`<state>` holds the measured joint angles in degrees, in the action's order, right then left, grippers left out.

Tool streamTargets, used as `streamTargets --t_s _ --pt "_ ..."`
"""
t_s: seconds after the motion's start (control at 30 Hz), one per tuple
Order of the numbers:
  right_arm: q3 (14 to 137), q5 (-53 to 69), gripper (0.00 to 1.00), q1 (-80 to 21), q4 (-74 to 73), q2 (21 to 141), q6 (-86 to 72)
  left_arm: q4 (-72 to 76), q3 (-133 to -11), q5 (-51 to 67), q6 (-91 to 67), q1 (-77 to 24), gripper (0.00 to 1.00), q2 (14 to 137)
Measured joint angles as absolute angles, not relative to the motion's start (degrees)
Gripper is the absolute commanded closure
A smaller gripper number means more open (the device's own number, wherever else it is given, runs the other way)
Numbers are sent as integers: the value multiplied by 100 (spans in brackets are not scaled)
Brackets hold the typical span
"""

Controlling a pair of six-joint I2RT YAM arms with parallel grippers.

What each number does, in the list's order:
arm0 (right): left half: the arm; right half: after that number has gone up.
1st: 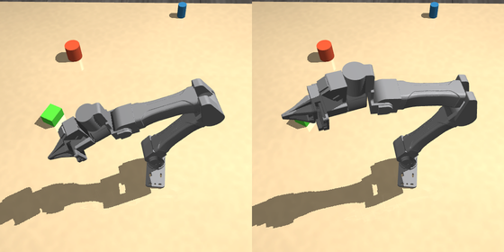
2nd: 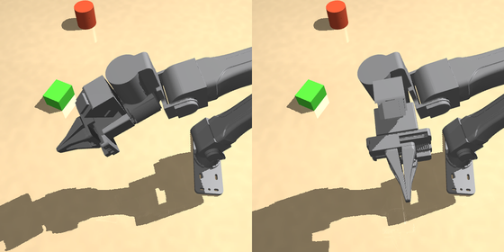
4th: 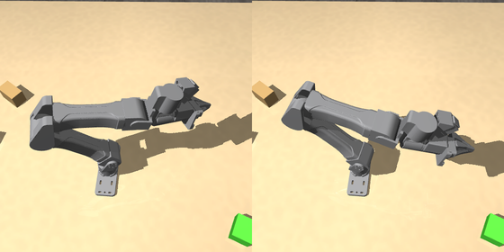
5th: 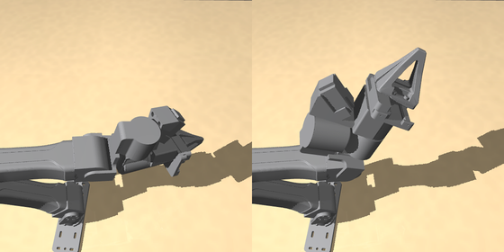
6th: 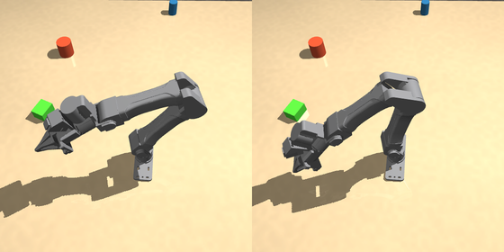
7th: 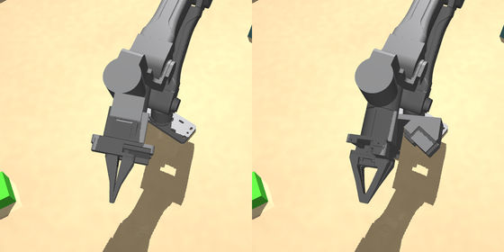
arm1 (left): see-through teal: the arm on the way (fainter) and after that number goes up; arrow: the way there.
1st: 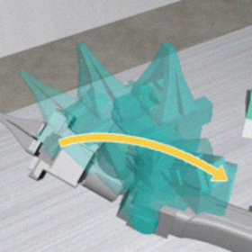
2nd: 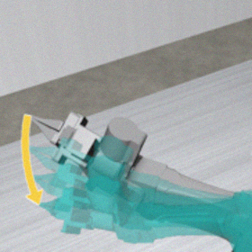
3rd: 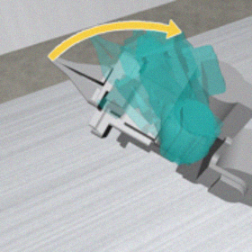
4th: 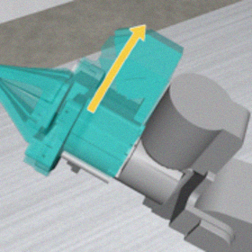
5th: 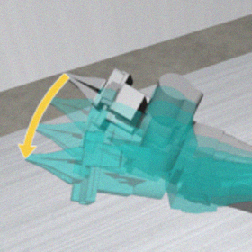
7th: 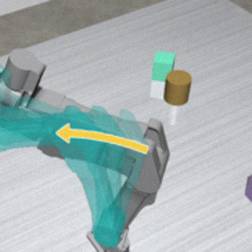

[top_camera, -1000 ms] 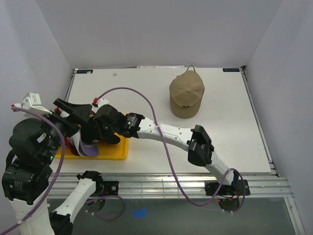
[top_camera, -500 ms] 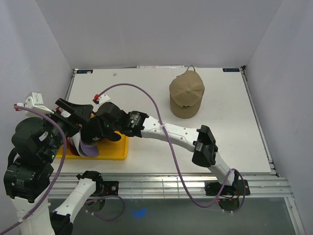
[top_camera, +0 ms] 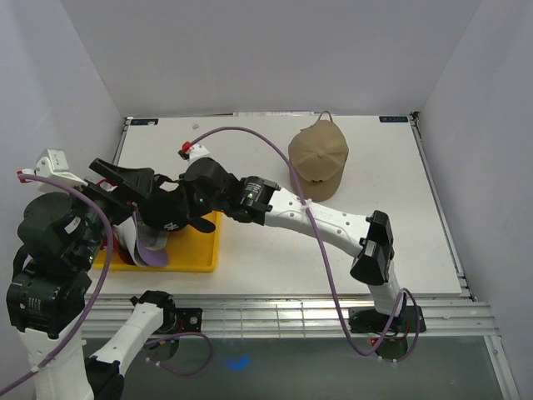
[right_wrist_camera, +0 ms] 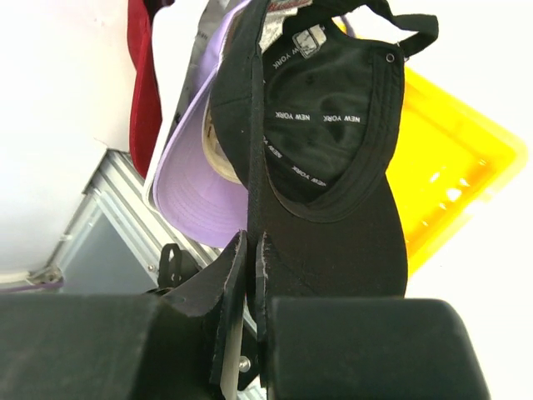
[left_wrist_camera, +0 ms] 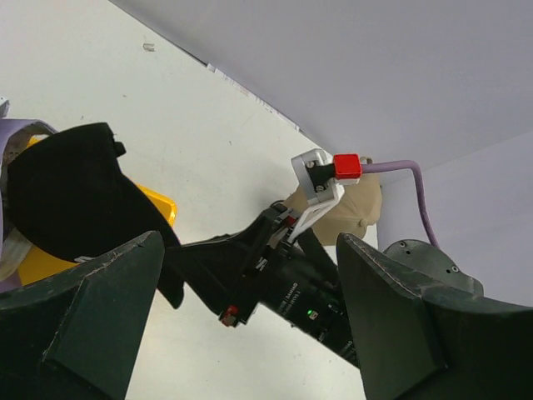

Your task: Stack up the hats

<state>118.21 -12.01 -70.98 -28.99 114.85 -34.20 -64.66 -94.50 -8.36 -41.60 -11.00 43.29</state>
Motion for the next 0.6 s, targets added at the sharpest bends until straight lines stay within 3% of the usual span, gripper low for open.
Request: streamTargets --t_s 0.33,0.6 --pt "10877 -646 92 -6388 -2753 10488 -4010 -6055 -9391 -845 -4254 -1100 7 4399" --pt "10101 423 92 -4899 -1824 9605 -5074 -5662 -9177 -788 -4320 -1100 8 4552"
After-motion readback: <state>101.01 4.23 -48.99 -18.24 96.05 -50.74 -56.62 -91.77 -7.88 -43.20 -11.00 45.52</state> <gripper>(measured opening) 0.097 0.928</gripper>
